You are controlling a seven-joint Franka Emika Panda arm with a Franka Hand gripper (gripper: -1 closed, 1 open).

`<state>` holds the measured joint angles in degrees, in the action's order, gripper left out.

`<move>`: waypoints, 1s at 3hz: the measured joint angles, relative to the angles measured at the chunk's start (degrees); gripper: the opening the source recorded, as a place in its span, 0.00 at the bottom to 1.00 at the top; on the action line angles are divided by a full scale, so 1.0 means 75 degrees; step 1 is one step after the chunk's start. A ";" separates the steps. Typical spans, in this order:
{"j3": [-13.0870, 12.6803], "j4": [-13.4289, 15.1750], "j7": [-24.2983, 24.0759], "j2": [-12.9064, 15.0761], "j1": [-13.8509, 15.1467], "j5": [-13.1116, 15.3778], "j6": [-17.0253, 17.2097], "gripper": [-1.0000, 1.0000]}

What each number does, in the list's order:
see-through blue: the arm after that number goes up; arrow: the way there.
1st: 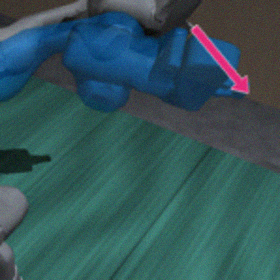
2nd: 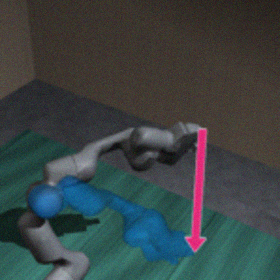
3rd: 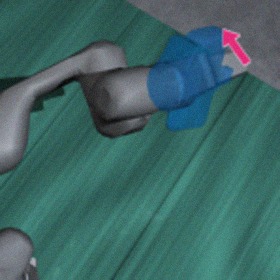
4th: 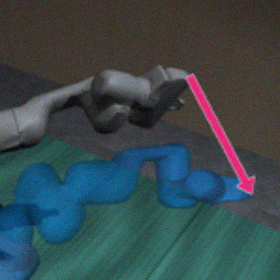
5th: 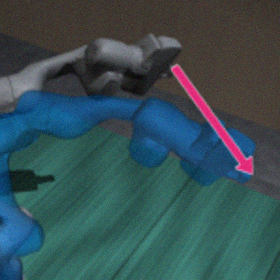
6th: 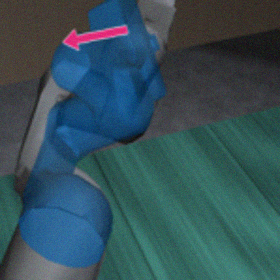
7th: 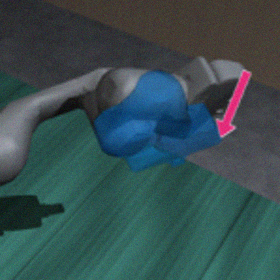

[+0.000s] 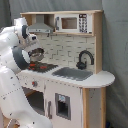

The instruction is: Play with the kitchen

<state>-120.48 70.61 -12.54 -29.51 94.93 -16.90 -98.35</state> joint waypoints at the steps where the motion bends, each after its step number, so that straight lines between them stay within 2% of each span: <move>1: -0.0319 -0.0544 0.0003 -0.0235 0.0364 0.0000 0.0284 0.00; 2: -0.0604 -0.1078 0.0146 -0.0529 0.0668 -0.0002 0.0624 0.00; 3: -0.1139 -0.1448 0.0377 -0.0775 0.1126 -0.0009 0.0694 0.00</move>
<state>-129.03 59.75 -9.72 -35.32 103.38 -16.97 -93.15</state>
